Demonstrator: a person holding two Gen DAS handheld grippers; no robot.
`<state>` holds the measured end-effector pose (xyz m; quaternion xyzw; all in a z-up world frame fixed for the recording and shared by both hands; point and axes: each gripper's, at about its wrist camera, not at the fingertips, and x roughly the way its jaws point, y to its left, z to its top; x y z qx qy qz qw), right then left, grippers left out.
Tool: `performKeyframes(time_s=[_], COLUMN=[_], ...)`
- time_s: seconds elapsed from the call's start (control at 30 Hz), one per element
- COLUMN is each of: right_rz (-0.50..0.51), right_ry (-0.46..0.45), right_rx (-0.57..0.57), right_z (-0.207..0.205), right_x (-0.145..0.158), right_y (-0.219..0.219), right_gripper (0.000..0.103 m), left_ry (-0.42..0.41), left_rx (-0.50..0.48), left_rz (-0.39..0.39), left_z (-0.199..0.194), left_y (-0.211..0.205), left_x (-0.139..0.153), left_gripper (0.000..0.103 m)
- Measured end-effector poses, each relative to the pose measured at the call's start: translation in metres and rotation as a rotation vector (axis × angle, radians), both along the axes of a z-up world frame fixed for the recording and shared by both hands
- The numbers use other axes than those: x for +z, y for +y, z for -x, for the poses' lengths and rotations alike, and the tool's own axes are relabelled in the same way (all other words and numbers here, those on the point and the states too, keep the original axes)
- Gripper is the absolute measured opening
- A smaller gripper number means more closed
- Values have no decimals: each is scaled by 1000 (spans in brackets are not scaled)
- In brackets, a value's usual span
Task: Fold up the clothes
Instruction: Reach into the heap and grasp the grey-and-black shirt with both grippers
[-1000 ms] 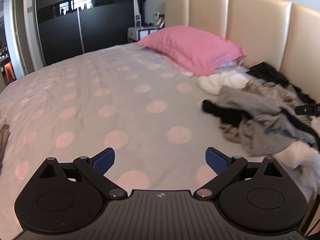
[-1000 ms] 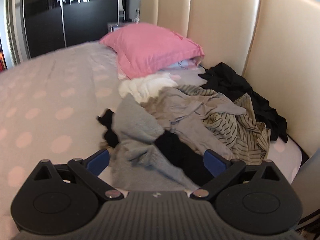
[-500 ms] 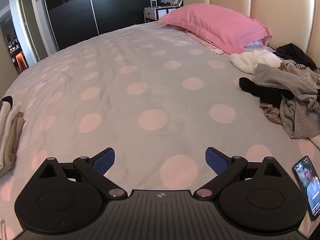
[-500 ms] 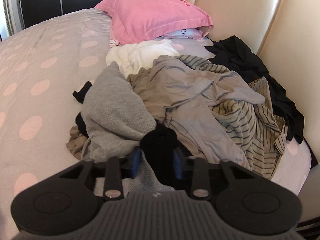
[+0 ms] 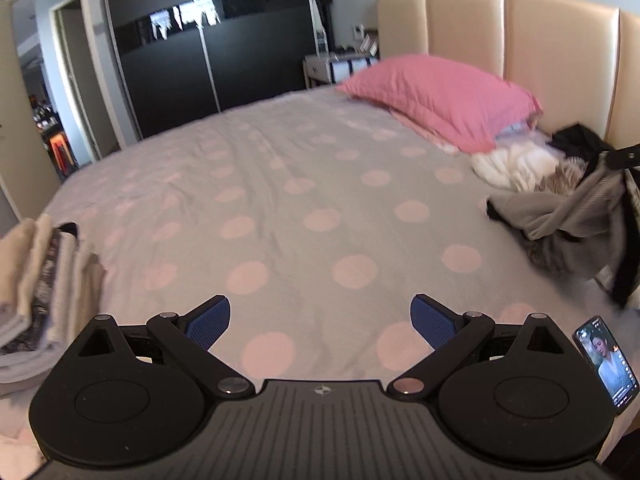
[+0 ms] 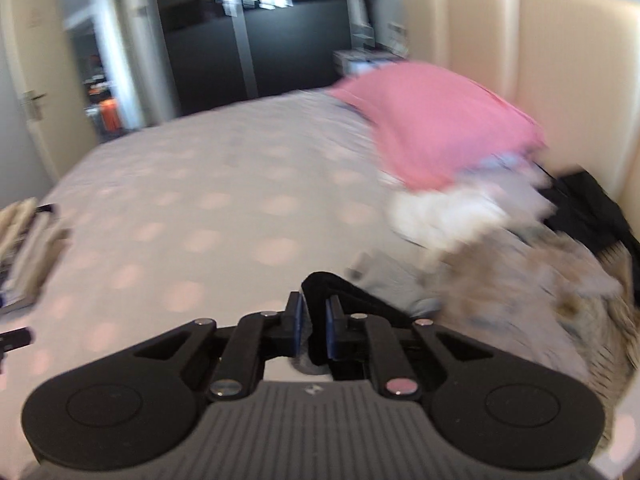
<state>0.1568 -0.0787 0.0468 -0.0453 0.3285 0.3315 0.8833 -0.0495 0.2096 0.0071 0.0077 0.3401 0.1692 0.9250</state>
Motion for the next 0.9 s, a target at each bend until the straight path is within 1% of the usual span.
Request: performKeyframes(time_s=[0.13,0.2,0.3,0.43,0.47,0.5,0.53,0.63,0.7,0.83,0.9], right_rz=[-80,-99,-86,-71,-58,-41,-26,33,79,168,209], right_ry=[-25,-32,-18,7,9,12,14,27,36,55,65], right_rx=[161,252,349,423,432,438,443,454,454,460,464], right_z=[51,80,115,143,149,152,155,154,150,145,142], right_x=[30,41,39,14,9,3,-3,-22,-38,-74,-93], right_y=[52,78,114,148,155,160,164,170,172,169,168], right_gripper=[13,13,14,17,24,36,38,38,41,43,43], left_ry=[-46,-65,-82,-60,-49,-36,-24,12,27,61,94], left_rx=[37,55,78,99,101,101,99,90,74,29,4], left_rz=[-10,-16,-20,4,11,18,25,51,77,126,154], left_z=[29,44,65,83,85,87,89,94,99,107,107], left_y=[15,22,32,44,47,50,52,58,60,56,51], left_x=[15,20,19,2,-3,-9,-15,-30,-39,-59,-71], left_gripper=[99,99,99,99,99,99,99,99,99,99,99])
